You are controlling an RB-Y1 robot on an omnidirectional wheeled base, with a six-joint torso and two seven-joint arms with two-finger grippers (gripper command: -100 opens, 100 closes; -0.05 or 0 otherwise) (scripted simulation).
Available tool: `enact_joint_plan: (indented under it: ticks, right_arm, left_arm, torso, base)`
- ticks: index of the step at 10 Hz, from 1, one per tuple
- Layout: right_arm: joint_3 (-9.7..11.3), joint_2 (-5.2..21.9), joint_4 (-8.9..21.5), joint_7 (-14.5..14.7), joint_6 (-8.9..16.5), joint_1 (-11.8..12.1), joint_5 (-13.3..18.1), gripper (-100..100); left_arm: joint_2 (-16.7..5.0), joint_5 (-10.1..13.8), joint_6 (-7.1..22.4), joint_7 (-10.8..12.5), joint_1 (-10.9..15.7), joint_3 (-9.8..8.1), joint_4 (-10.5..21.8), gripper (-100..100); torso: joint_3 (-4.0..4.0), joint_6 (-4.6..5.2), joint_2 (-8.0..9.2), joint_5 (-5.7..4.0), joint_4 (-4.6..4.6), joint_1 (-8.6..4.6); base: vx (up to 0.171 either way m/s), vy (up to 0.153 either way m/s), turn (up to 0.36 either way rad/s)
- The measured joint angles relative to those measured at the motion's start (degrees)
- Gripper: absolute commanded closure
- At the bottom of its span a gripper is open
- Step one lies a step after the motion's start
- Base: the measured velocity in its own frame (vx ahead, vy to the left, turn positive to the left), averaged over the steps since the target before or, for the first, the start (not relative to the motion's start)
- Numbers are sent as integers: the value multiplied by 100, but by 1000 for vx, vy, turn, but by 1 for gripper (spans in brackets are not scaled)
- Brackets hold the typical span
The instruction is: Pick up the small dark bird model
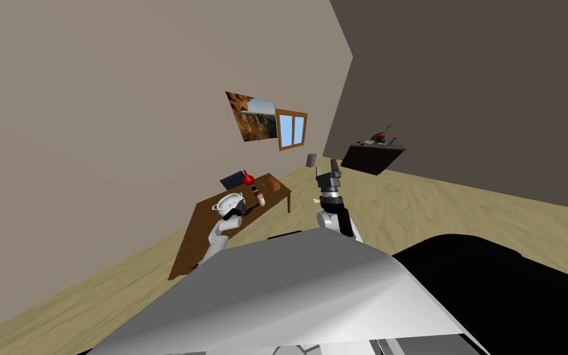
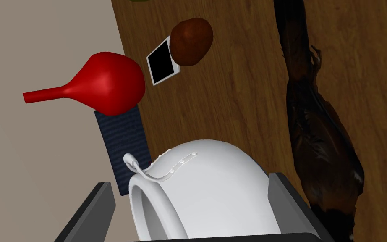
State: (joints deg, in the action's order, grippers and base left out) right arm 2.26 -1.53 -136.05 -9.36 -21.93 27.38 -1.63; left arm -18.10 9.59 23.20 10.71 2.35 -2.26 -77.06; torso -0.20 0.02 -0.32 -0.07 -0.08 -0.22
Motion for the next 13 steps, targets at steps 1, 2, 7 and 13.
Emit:
enact_joint_plan:
  ticks: [1,2,7,13]
  right_arm:
    - [0,0,0,0,0,0,0,0]
    - [0,0,0,0,0,0,0,0]
    - [0,0,0,0,0,0,0,0]
    - [0,0,0,0,0,1,0,0]
  left_arm:
    - [-1,-5,172,-11,98,-46,126,-100]
    - [-5,-1,283,-20,152,-68,232,-100]
    - [15,-21,799,-80,555,-243,965,-100]
    - [-51,50,1503,-198,1000,-479,1862,-100]
  torso:
    - [-3,0,-6,-1,-1,-6]
    - [-2,-1,-2,0,-1,1]
    - [1,0,1,0,0,-1]
    - [-6,-1,-11,1,-2,6]
  base:
    - [61,-84,63]
    - [61,-66,88]
    - [55,-83,47]
    - [73,-84,54]
